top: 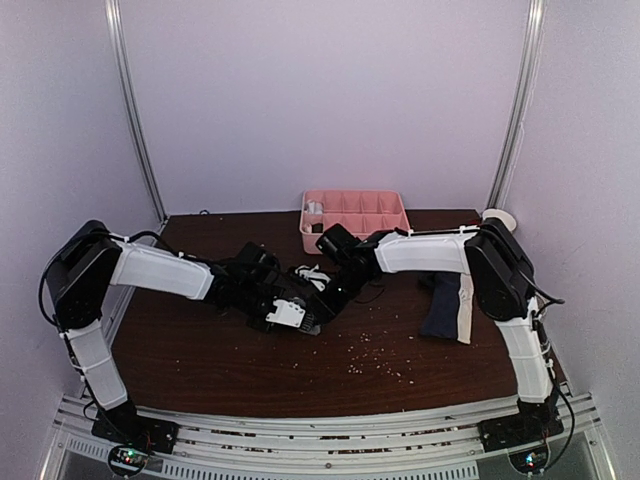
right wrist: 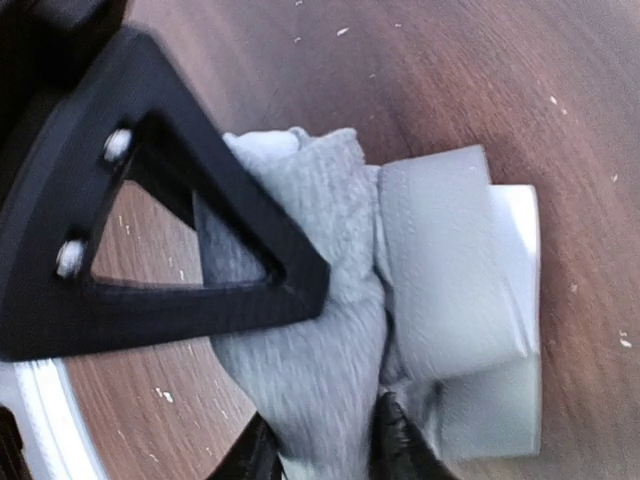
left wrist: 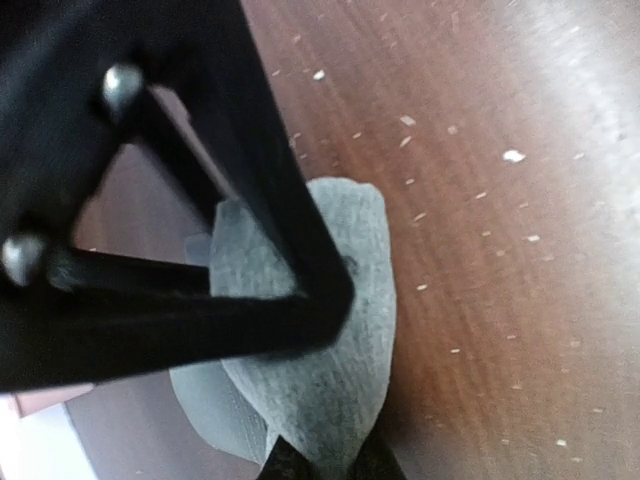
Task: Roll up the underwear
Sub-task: Roll the underwear at the center of the board.
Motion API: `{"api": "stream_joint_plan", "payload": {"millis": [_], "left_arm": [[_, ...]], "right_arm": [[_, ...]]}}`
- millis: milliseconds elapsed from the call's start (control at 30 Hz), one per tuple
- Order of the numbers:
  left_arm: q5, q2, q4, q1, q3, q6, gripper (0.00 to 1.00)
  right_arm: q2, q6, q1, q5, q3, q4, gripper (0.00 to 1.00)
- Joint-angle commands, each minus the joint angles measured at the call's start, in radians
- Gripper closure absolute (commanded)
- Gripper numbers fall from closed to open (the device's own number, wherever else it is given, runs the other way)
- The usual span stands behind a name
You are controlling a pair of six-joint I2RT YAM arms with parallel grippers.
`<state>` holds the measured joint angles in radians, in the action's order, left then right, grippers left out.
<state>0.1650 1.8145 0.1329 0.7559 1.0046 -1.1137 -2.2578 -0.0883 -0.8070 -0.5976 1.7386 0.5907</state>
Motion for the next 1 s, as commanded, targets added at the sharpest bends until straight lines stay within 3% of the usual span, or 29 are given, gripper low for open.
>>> {"api": "stream_joint_plan", "payload": {"millis": [0,167,300,567,967], "left_arm": [[0.092,0.042,0.379,-0.001,0.089,0.001,0.93],[0.176,0.08,0.589,-0.018,0.169,-0.005,0.9],[0.219,0.111,0.659,-0.047,0.216,0.016,0.89],[0.202,0.123,0.558,-0.066,0.186,0.129,0.91],[0.212,0.127,0.496,-0.067,0.136,0.176,0.92]], "right_arm": [[0.109,-0.025,0.025,0.111,-0.046,0.047,0.58],[0.197,-0.015,0.05,0.197,-0.077,0.003,0.51],[0.235,0.042,0.081,0.402,-0.088,-0.085,0.5],[0.147,0.2,0.155,0.773,0.003,-0.252,0.49],[-0.169,0.329,0.194,0.943,0.428,-0.253,0.46]]}}
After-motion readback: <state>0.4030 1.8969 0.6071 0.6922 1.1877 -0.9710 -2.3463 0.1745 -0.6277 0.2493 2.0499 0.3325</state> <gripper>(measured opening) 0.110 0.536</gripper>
